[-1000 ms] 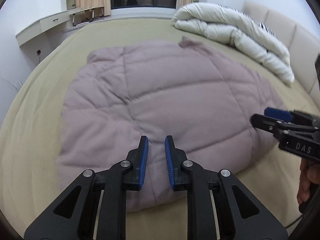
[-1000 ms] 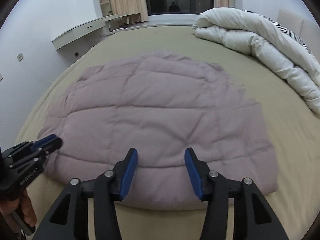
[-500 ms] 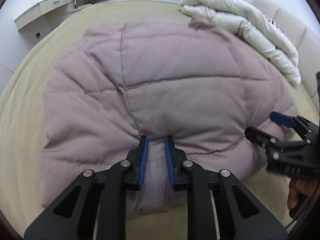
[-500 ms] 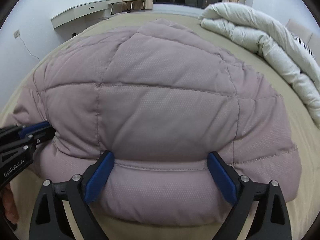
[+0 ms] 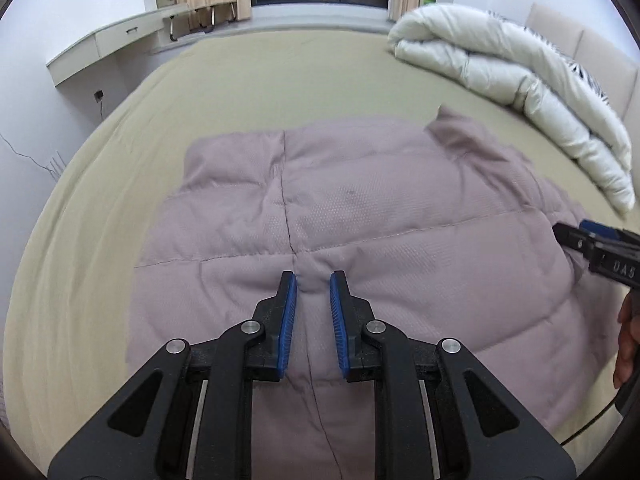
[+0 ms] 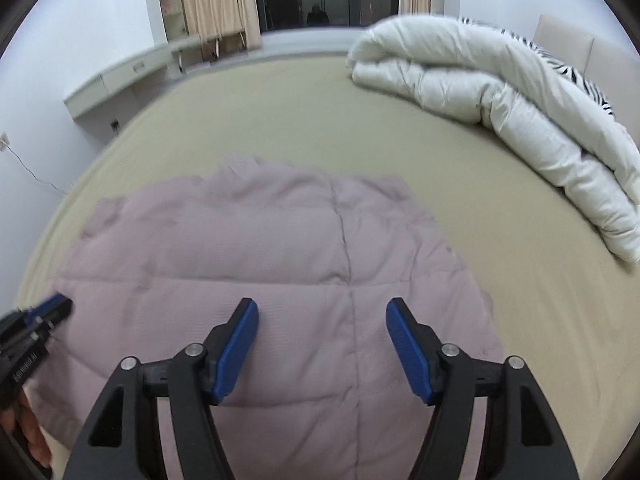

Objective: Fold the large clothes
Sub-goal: 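Open both grippers and lift them off the folded coat, then roll both grippers and grasp the side edge of the mauve coat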

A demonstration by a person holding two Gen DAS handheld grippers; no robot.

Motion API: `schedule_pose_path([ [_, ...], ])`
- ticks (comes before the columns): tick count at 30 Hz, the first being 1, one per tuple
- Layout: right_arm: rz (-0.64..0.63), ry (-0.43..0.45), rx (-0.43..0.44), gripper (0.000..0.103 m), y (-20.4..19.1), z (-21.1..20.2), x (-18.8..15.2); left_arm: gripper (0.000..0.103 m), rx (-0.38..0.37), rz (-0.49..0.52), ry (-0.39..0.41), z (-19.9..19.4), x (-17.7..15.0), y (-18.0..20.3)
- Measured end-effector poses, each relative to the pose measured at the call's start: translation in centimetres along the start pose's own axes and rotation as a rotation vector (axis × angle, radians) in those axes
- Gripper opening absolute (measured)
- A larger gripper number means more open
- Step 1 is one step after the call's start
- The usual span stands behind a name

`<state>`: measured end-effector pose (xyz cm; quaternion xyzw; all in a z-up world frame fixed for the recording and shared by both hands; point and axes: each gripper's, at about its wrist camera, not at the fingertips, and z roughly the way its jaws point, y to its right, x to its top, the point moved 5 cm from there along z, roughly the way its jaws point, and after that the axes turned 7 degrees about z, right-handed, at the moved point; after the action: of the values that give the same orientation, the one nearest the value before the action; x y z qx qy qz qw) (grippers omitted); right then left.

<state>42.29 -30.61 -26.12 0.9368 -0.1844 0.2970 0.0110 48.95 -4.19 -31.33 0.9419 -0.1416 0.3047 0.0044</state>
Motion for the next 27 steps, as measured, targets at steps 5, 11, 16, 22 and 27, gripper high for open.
schedule_pose_path([
  [5, -0.028, 0.009, -0.020, 0.087, 0.6, 2.9, -1.2, 0.017, -0.003, 0.023, -0.017, 2.2, -0.8, 0.0],
  [11, -0.001, 0.004, 0.007, 0.060, -1.1, 0.0, 1.3, 0.017, -0.012, -0.012, 0.073, -1.3, 0.8, -0.7],
  [16, -0.065, 0.056, 0.145, 0.060, -6.5, -1.1, 4.4, 0.017, -0.008, 0.044, 0.077, -0.2, 3.2, 0.3],
  [22, -0.095, -0.070, 0.127, 0.067, -8.1, 5.7, 3.5, 0.017, -0.053, 0.001, 0.003, 4.6, 2.4, -0.4],
  [27, -0.127, -0.008, 0.133, 0.068, -8.0, 6.3, 2.0, 0.017, -0.044, 0.000, 0.015, 4.8, 2.4, -0.5],
])
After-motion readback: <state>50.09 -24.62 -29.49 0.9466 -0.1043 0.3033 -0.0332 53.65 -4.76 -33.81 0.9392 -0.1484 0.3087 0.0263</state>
